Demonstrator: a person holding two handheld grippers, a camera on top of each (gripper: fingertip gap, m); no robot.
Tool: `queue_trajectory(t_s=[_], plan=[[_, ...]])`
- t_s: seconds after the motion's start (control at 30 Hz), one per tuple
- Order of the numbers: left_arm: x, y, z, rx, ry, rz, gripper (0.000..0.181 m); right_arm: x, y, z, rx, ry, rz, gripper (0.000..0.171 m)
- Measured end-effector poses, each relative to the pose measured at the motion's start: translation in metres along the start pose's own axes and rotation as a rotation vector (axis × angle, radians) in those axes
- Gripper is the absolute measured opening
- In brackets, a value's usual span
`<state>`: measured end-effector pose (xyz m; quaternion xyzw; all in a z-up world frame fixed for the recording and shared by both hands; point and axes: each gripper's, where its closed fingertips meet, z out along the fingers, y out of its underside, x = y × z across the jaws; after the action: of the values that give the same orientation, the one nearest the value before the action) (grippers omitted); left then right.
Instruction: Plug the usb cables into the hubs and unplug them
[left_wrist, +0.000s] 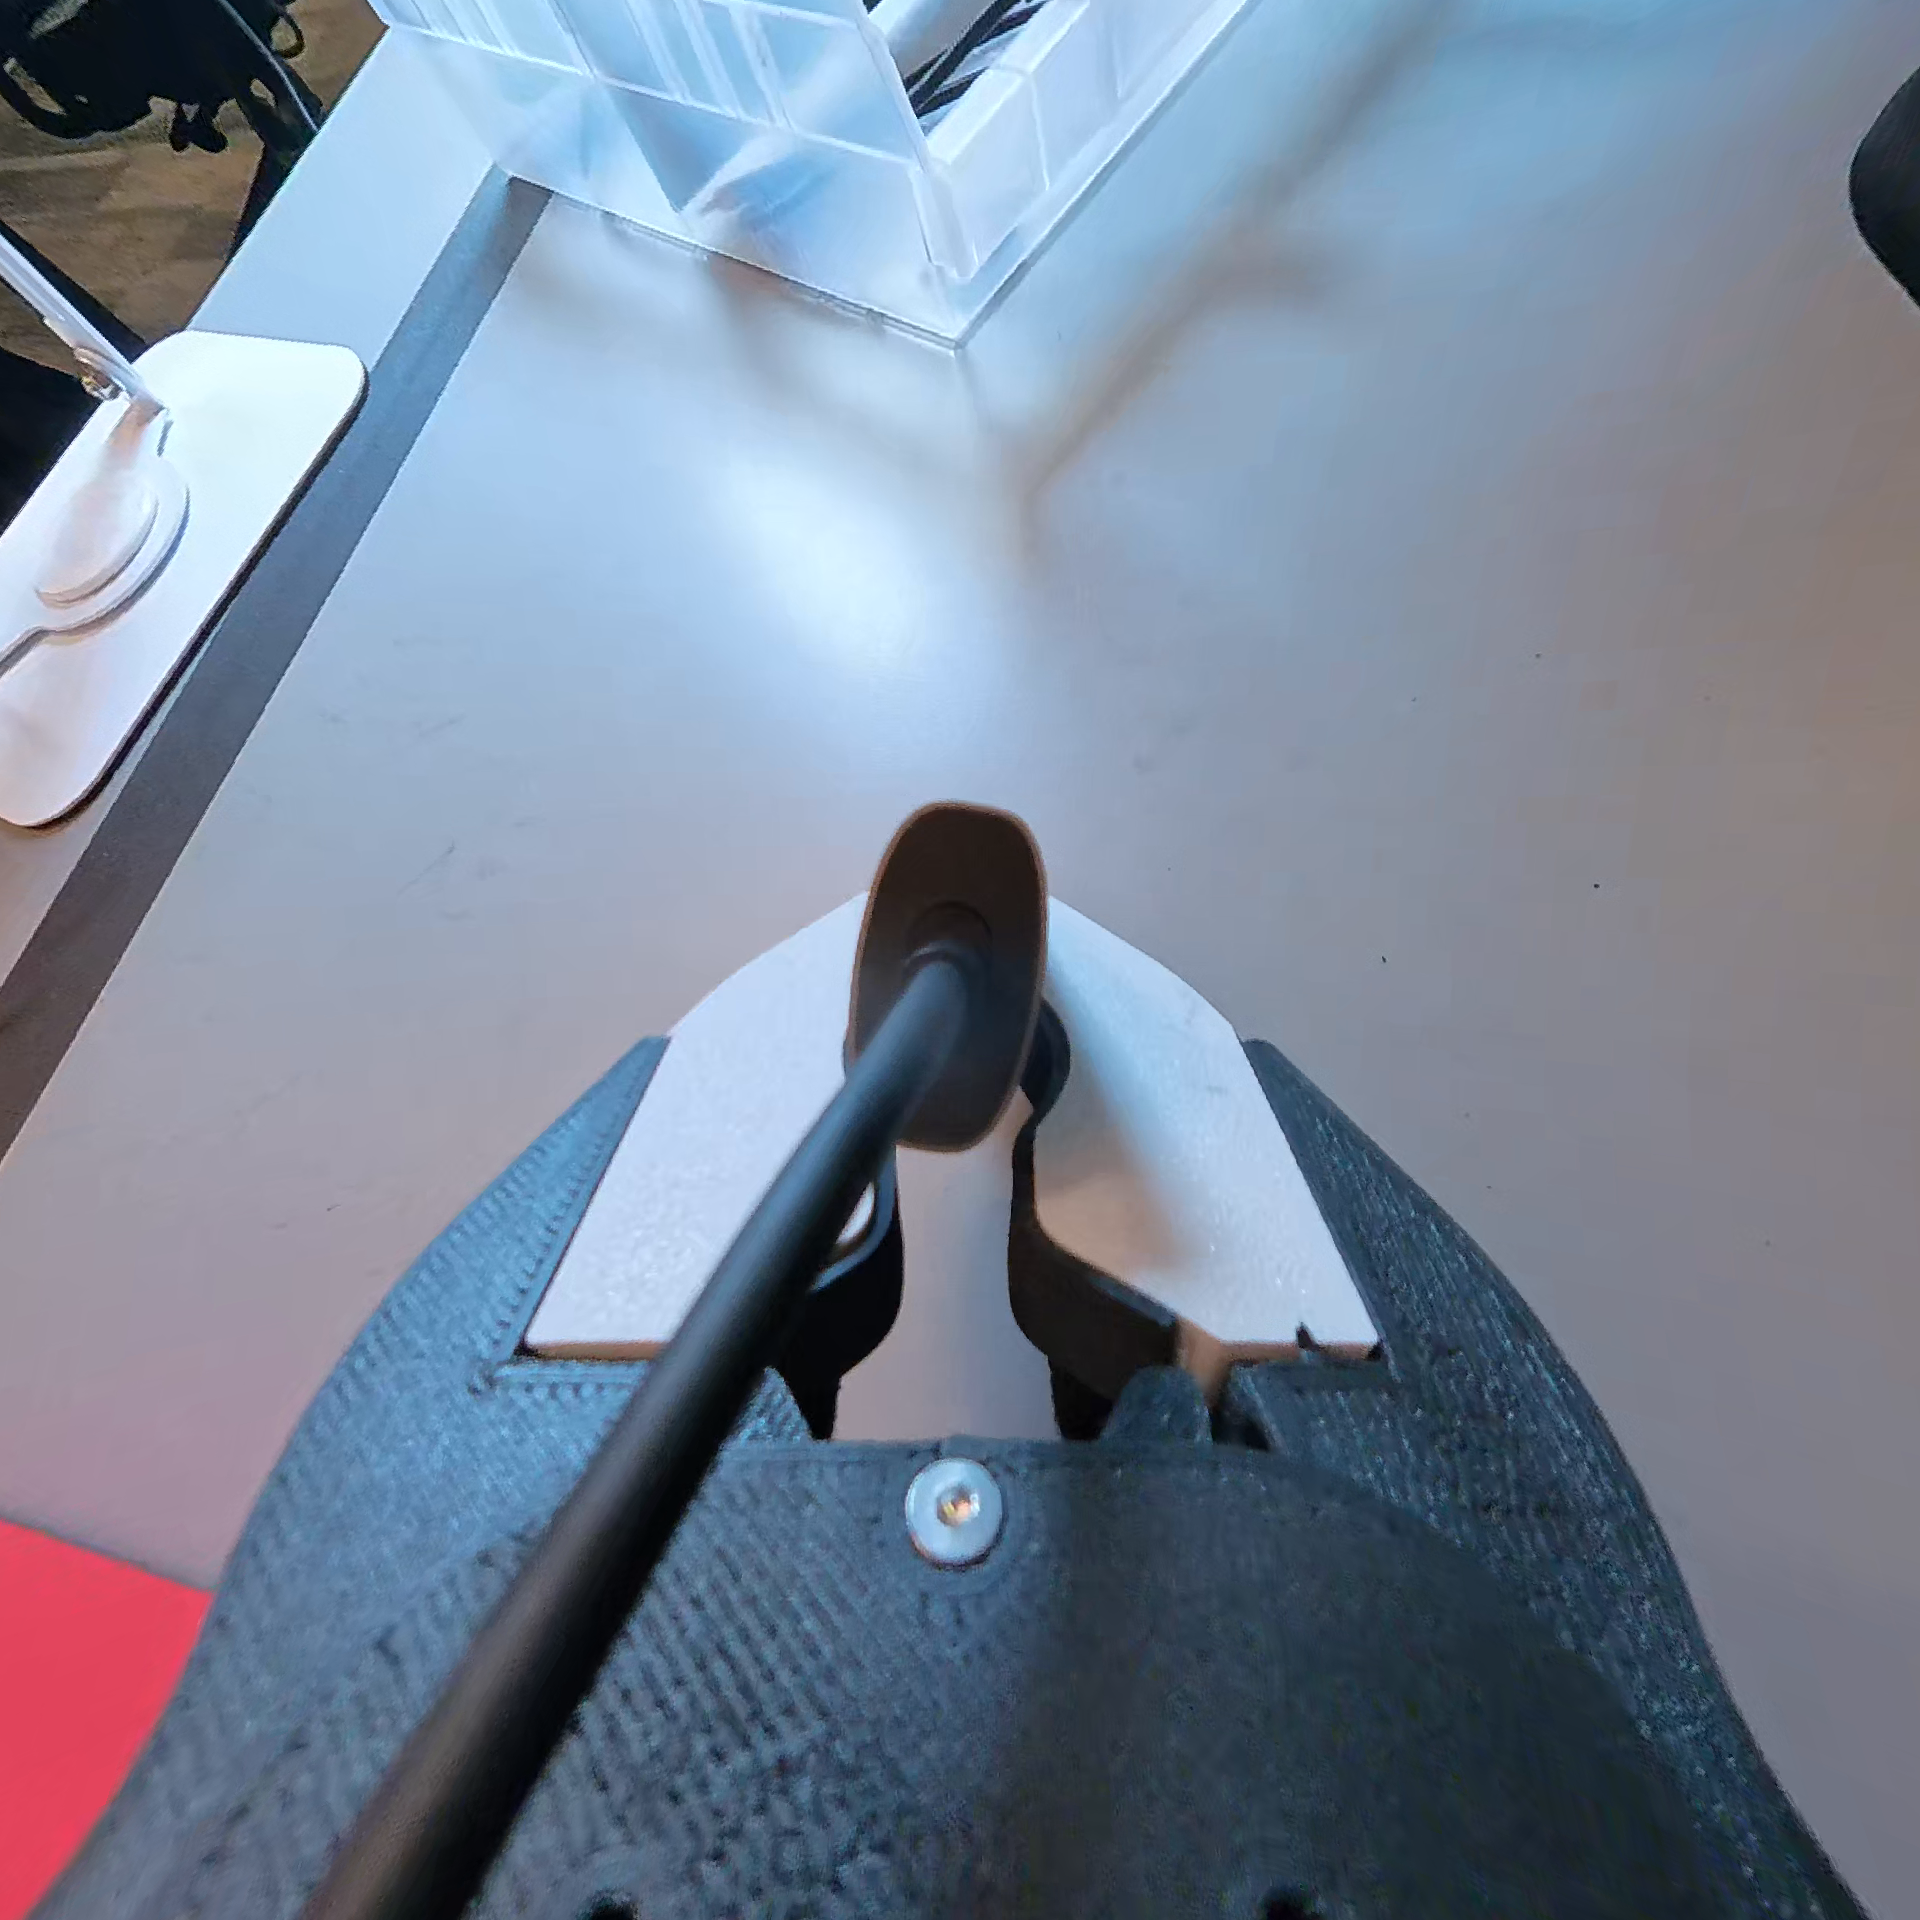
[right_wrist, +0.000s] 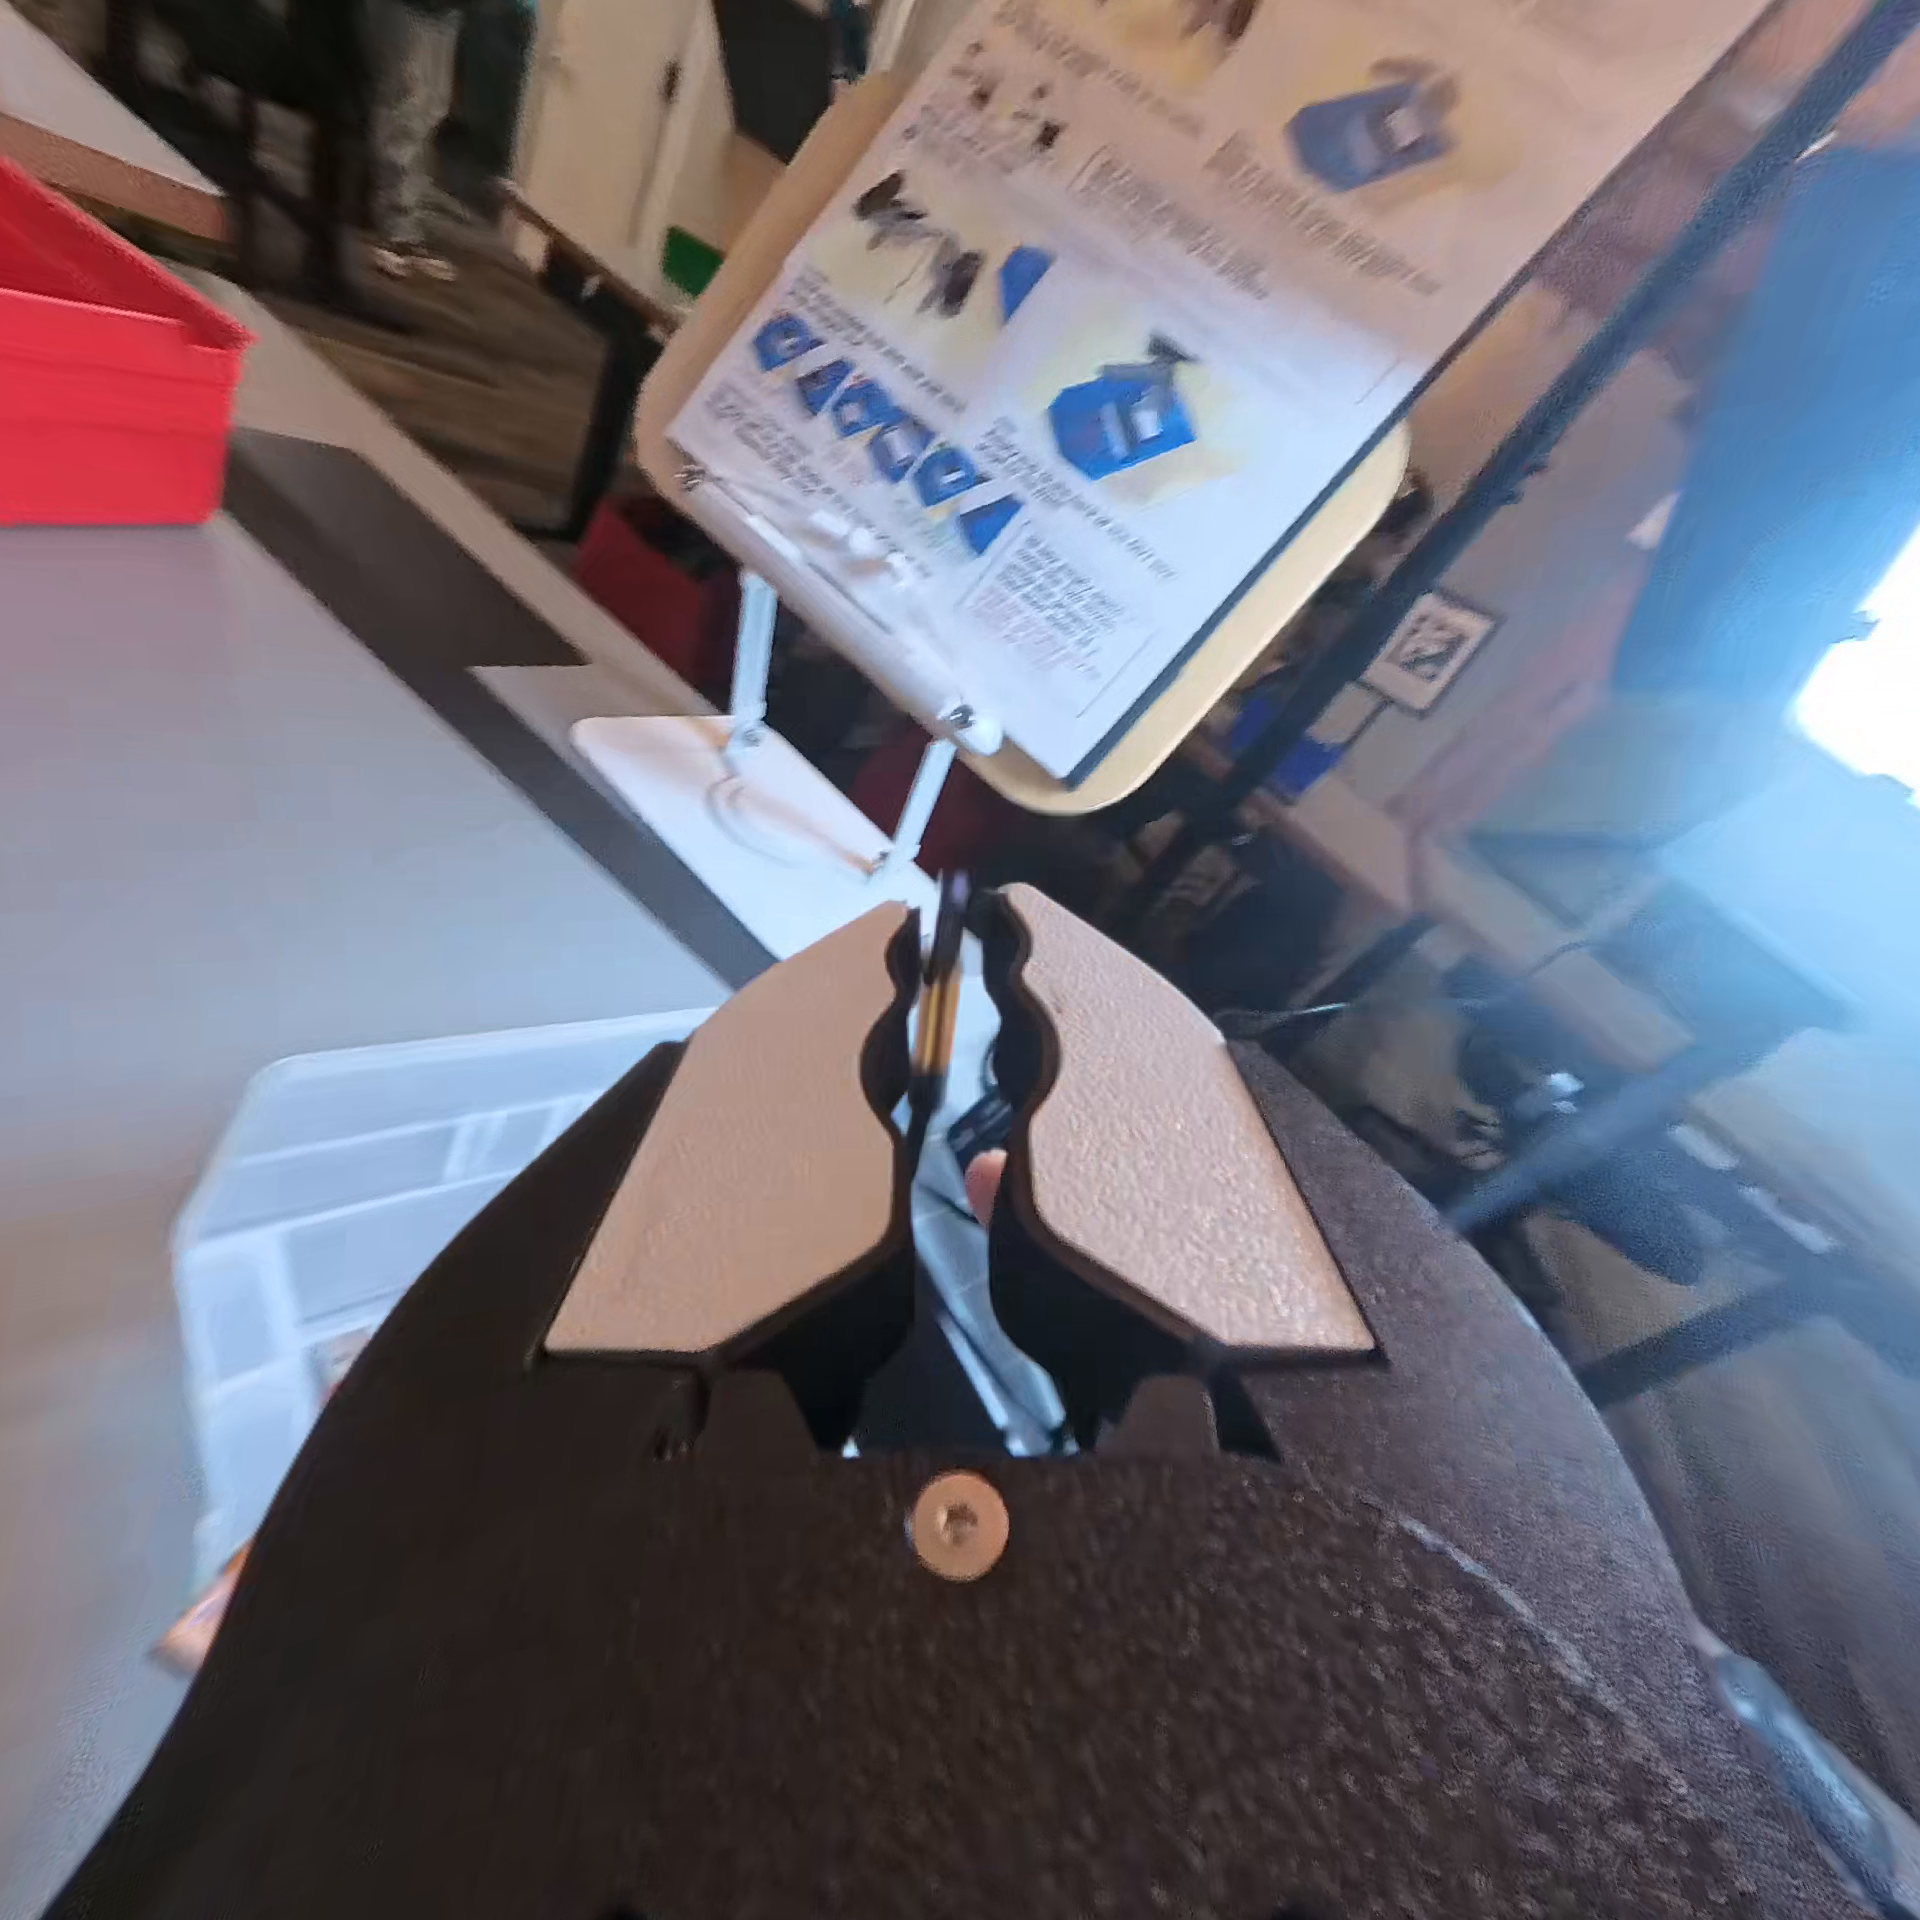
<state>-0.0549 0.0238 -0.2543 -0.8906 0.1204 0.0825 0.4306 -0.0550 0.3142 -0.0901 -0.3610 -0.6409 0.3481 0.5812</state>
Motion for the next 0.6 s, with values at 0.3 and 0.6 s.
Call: queue_trajectory(t_s=[0.3, 0.6], plan=[[0.004, -0.005, -0.003, 0.014, 0.011, 0.004, 0.02, -0.045, 0.0, -0.039, -0.122, -0.163, 0.102, 0.024], [0.005, -0.015, -0.011, 0.08, 0.047, -0.053, 0.02, -0.138, 0.027, -0.05, -0.374, -0.309, 0.039, 0.025]])
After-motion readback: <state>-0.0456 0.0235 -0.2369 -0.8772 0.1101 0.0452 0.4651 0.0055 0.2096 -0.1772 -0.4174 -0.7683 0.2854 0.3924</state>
